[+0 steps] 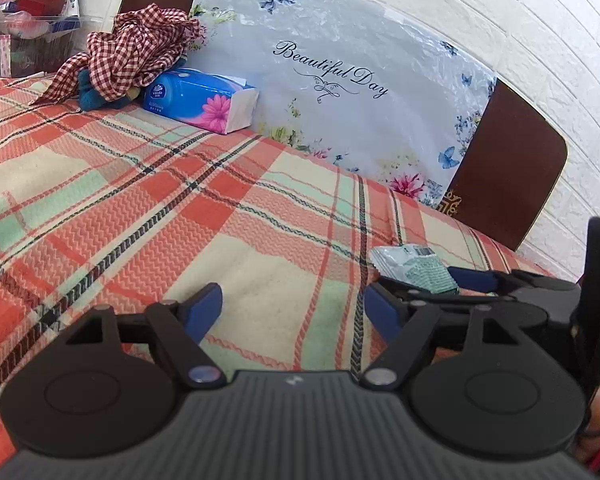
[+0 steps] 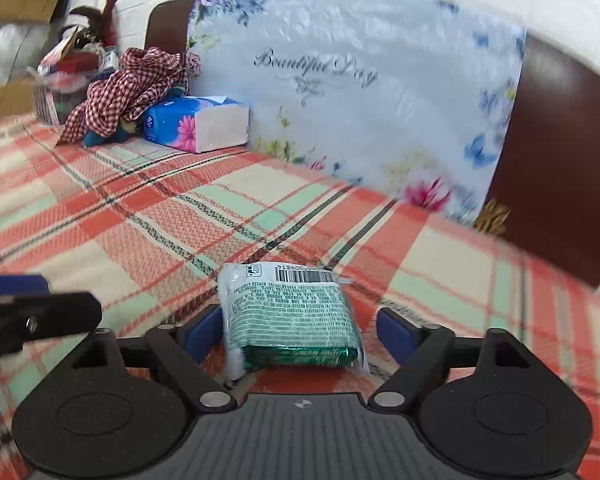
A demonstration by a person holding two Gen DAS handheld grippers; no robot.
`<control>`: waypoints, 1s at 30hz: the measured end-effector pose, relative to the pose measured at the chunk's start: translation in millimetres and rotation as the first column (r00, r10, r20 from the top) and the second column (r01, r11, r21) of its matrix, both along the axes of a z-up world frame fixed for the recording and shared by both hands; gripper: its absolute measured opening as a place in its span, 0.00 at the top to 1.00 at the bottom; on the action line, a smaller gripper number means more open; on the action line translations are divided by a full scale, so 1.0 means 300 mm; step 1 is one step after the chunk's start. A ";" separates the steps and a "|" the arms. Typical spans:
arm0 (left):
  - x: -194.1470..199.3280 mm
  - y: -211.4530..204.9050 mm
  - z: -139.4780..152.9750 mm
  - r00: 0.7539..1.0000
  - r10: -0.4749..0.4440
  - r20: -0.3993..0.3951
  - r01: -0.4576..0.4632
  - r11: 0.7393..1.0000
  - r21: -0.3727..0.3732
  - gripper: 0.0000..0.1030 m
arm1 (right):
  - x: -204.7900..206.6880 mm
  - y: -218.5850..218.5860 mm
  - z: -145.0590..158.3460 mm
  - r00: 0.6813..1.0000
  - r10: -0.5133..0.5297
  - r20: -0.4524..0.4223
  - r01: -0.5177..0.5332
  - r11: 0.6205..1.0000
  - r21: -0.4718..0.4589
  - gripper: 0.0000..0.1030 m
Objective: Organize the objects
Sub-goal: 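Carry the green packet toward the brown box and set it down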
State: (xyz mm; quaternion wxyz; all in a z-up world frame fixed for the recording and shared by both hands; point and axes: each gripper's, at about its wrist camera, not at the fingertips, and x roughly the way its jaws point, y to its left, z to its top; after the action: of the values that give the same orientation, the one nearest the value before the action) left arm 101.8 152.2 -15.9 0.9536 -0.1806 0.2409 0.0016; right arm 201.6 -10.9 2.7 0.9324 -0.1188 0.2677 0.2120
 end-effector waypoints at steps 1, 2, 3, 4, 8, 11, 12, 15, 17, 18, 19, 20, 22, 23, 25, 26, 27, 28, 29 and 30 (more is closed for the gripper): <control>0.000 0.000 0.000 1.000 0.000 0.000 0.000 1.000 0.000 0.23 | 0.003 -0.012 0.002 1.000 0.021 -0.021 -0.021 0.999 0.024 0.42; -0.001 -0.002 0.001 1.000 0.000 -0.001 0.000 1.000 0.003 0.23 | -0.005 -0.020 0.002 0.999 0.029 -0.026 -0.028 0.999 0.031 0.45; -0.002 -0.004 0.001 1.000 0.000 -0.001 0.000 1.000 0.007 0.23 | -0.017 -0.025 0.001 0.999 0.031 -0.024 -0.030 0.999 0.025 0.46; -0.001 -0.007 0.002 1.000 0.000 -0.004 0.000 1.000 0.016 0.23 | -0.034 -0.034 0.000 0.999 0.030 -0.020 -0.030 0.999 0.021 0.46; 0.012 -0.050 0.009 1.000 -0.001 -0.031 0.004 0.995 0.104 0.21 | -0.119 -0.104 -0.006 0.999 0.002 -0.034 0.000 0.999 0.047 0.46; 0.022 -0.087 0.012 0.998 -0.001 -0.055 0.011 0.983 0.183 0.21 | -0.195 -0.168 -0.010 0.999 -0.022 -0.042 0.024 0.998 0.057 0.46; 0.024 -0.095 0.012 0.998 0.000 -0.061 0.013 0.979 0.201 0.21 | -0.222 -0.190 -0.010 0.999 -0.028 -0.042 0.030 0.998 0.054 0.46; 0.027 -0.115 0.012 0.997 0.004 -0.078 0.016 0.969 0.248 0.21 | -0.311 -0.248 -0.011 0.998 -0.055 -0.041 0.057 0.997 0.048 0.46; 0.029 -0.128 0.012 0.996 0.005 -0.088 0.019 0.961 0.276 0.20 | -0.365 -0.292 -0.011 0.996 -0.078 -0.046 0.080 0.996 0.050 0.46; 0.029 -0.133 0.012 0.996 0.006 -0.091 0.021 0.958 0.286 0.20 | -0.390 -0.312 -0.011 0.995 -0.089 -0.048 0.092 0.995 0.050 0.46; 0.030 -0.135 0.012 0.996 0.006 -0.092 0.021 0.957 0.290 0.20 | -0.414 -0.332 -0.011 0.994 -0.102 -0.049 0.104 0.993 0.051 0.46; 0.029 -0.136 0.012 0.996 0.006 -0.094 0.022 0.956 0.292 0.20 | -0.436 -0.353 -0.010 0.992 -0.115 -0.052 0.117 0.992 0.054 0.46; 0.029 -0.140 0.012 0.995 0.008 -0.097 0.022 0.953 0.301 0.20 | -0.469 -0.388 -0.011 0.989 -0.137 -0.057 0.140 0.988 0.064 0.46; 0.030 -0.144 0.011 0.995 0.009 -0.099 0.022 0.951 0.307 0.19 | -0.481 -0.403 -0.013 0.987 -0.147 -0.059 0.151 0.986 0.071 0.46; 0.030 -0.149 0.011 0.995 0.010 -0.102 0.023 0.948 0.316 0.19 | -0.491 -0.424 -0.015 0.984 -0.165 -0.064 0.170 0.982 0.082 0.46; 0.031 -0.152 0.011 0.995 0.012 -0.104 0.023 0.947 0.320 0.19 | -0.493 -0.428 -0.015 0.983 -0.171 -0.065 0.176 0.981 0.086 0.46; 0.030 -0.154 0.011 0.994 0.013 -0.105 0.022 0.946 0.324 0.18 | -0.492 -0.427 -0.016 0.983 -0.175 -0.064 0.180 0.980 0.084 0.45; 0.030 -0.154 0.011 0.994 0.014 -0.106 0.021 0.945 0.326 0.18 | -0.494 -0.426 -0.015 0.983 -0.176 -0.060 0.181 0.980 0.078 0.44; 0.029 -0.154 0.011 0.994 0.015 -0.107 0.021 0.945 0.326 0.17 | -0.496 -0.422 -0.015 0.983 -0.177 -0.054 0.181 0.981 0.070 0.43; 0.028 -0.154 0.011 0.994 0.016 -0.108 0.020 0.945 0.326 0.17 | -0.497 -0.418 -0.016 0.982 -0.180 -0.048 0.183 0.981 0.063 0.41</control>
State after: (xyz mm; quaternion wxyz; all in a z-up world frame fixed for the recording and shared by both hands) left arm 110.3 105.9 -12.6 0.9558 -0.0194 0.2891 0.0502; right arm 52.3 -136.3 -1.9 0.9454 -0.0581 0.2899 0.1374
